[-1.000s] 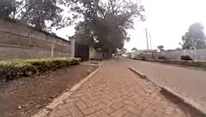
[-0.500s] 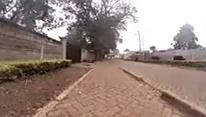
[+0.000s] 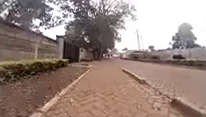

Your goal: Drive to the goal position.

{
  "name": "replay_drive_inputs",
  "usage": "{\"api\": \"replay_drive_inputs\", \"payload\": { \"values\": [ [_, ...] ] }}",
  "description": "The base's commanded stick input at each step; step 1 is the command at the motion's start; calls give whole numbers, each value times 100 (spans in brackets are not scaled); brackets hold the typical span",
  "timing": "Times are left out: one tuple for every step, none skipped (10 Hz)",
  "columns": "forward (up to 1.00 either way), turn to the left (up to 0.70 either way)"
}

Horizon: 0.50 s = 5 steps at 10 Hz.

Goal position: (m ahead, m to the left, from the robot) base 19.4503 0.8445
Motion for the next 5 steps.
{"api": "replay_drive_inputs", "payload": {
  "values": [
    [70,0],
    [70,-35],
    [70,-35],
    [70,0],
    [70,-17]
  ]
}}
